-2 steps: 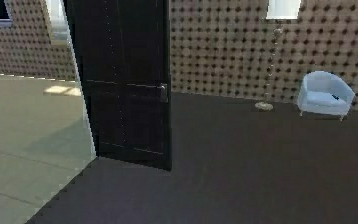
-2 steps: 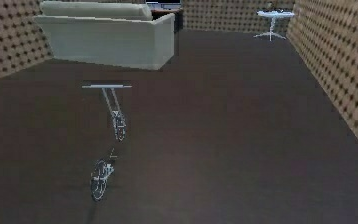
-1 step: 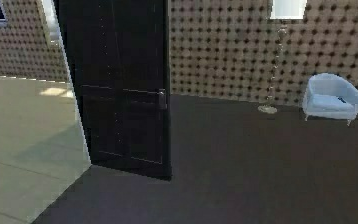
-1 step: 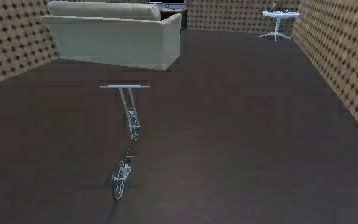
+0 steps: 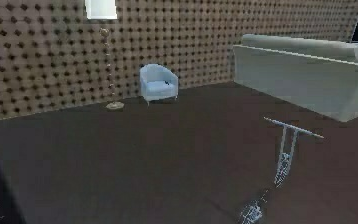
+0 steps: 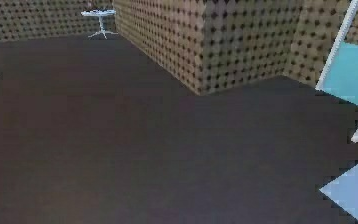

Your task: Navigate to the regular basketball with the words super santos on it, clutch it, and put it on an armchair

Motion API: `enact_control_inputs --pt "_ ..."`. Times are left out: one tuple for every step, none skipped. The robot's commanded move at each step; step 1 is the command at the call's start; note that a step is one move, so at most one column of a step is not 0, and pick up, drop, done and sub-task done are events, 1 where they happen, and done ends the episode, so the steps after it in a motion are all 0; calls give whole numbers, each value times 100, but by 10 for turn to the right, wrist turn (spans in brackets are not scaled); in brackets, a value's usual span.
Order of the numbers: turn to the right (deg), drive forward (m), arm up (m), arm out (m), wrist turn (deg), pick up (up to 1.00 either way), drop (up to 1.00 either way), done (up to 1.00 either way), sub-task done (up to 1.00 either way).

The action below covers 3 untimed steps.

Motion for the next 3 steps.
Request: enact_control_inputs --pt "450 0 0 0 0 0 0 0 0" --pt "450 0 0 0 0 0 0 0 0" --pt "330 0 0 0 0 0 0 0 0"
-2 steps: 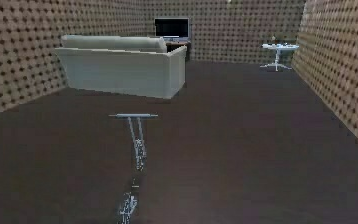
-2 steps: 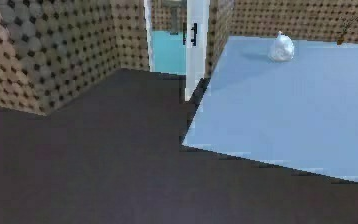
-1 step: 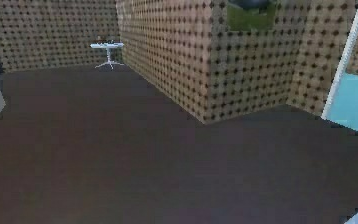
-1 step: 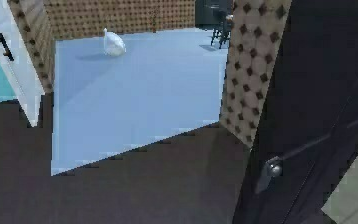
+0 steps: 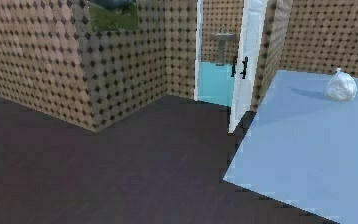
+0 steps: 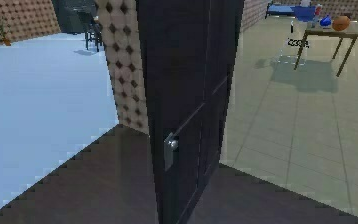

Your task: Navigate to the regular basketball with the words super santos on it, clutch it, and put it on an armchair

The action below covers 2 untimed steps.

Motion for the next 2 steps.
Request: enact_control_inputs --pt "0 5 0 0 0 0 0 0 0" --pt "450 0 0 0 0 0 0 0 0"
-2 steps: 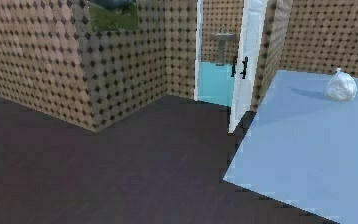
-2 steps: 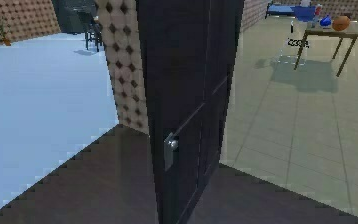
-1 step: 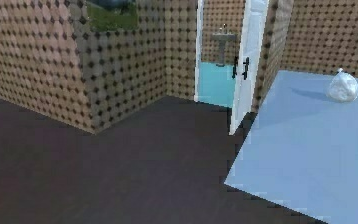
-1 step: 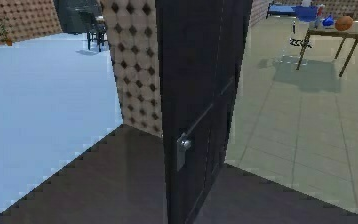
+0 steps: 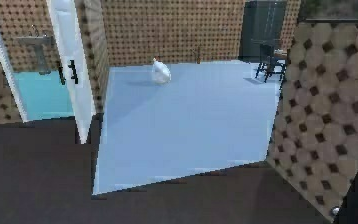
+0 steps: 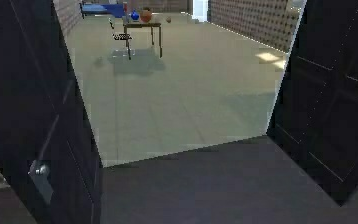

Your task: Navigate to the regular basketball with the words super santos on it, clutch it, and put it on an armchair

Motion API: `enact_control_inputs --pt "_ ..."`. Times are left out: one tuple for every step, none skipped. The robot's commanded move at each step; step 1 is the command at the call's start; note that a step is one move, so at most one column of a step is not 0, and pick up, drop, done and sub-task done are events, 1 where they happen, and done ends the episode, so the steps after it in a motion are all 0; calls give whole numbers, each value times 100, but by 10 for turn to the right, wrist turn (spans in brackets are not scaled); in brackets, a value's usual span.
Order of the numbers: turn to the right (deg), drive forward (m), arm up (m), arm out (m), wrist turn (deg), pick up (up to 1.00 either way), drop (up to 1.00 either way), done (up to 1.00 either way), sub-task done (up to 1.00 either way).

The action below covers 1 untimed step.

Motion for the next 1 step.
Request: enact_control_inputs --pt "450 0 0 0 0 0 0 0 0"
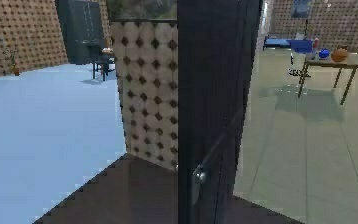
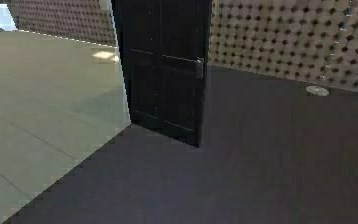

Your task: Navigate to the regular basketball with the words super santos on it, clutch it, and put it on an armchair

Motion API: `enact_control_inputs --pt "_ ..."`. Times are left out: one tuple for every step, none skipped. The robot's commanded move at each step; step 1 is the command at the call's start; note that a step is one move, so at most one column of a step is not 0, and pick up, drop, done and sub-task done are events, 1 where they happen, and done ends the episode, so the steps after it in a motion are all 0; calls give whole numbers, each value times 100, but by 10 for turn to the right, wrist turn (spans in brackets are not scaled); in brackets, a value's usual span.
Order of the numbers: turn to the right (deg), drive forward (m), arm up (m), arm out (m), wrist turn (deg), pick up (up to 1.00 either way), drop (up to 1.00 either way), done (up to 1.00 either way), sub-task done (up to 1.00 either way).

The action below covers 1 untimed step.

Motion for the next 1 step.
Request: enact_control_inputs --pt "450 0 0 0 0 0 0 0 0"
